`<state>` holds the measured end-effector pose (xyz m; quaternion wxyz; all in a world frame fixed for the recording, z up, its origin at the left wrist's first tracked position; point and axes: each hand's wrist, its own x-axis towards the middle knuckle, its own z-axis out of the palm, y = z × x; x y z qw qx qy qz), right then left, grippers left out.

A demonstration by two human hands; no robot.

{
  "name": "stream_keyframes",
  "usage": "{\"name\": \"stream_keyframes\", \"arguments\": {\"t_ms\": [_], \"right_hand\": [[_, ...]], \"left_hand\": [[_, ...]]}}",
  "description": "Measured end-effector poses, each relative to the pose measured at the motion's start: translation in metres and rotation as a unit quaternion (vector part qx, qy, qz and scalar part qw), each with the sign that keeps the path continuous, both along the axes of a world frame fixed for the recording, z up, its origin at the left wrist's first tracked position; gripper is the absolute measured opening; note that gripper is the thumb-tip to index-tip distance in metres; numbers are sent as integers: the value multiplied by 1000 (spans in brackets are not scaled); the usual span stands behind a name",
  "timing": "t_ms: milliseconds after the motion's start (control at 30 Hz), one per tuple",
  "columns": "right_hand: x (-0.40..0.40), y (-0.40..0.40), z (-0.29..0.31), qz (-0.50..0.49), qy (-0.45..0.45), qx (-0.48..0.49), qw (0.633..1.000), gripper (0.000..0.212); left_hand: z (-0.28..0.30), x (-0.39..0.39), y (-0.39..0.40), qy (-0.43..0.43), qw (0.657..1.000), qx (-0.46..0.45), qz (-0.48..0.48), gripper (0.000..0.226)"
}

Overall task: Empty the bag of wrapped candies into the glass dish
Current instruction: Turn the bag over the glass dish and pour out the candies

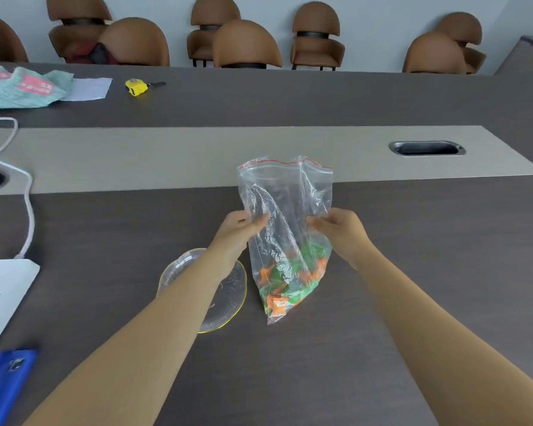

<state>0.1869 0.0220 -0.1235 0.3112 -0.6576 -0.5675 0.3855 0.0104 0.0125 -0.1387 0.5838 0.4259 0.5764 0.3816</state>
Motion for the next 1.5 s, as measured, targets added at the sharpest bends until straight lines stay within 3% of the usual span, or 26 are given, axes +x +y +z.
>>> {"name": "stream_keyframes", "arguments": {"t_ms": [167, 267, 367, 600, 767, 867, 933, 1000, 1100, 1133, 1267, 1300, 1400, 1500], "right_hand": [[5, 0, 2, 35, -33, 28, 998, 36], [5, -2, 8, 50, -13, 21, 998, 25], [-5, -10, 14, 80, 30, -1, 996, 22], [-48, -33, -3, 108, 0, -79, 991, 36], [-84, -57, -23, 111, 13, -149, 983, 30], [-86, -77, -28, 129, 100, -209, 964, 29], [-78, -88, -37, 179, 125, -187, 958, 12], [-74, -100, -46, 220, 112, -188, 951, 17], [-75, -110, -66, 240, 47, -214, 946, 40], [-78, -113, -70, 230, 37, -214, 949, 39], [-93, -118, -74, 138, 2, -162, 977, 2], [-97, -118, -73, 125, -9, -153, 980, 11], [-104, -118, -75, 75, -6, -159, 985, 37], [-105, -122, -76, 77, 40, -139, 986, 24]], "left_hand": [[-17, 12, -13, 38, 996, -44, 62, 26], [-8, 8, -18, 18, 993, -58, 99, 40], [1, -6, -30, 14, 992, -96, 81, 44], [-3, -51, -71, 5, 972, -233, 32, 46], [-27, -87, -94, 38, 955, -290, 40, 42], [-43, -103, -99, 41, 954, -286, 78, 30], [-50, -109, -98, 35, 953, -281, 103, 21], [-55, -112, -96, 24, 953, -273, 126, 15], [-63, -116, -97, 8, 953, -264, 148, 35], [-64, -117, -99, -5, 954, -260, 149, 41], [-65, -122, -111, -65, 969, -184, 152, 45], [-63, -123, -118, -63, 972, -164, 154, 36], [-68, -128, -141, -28, 983, -148, 104, 12], [-72, -129, -162, 49, 987, -151, -21, 7]]}}
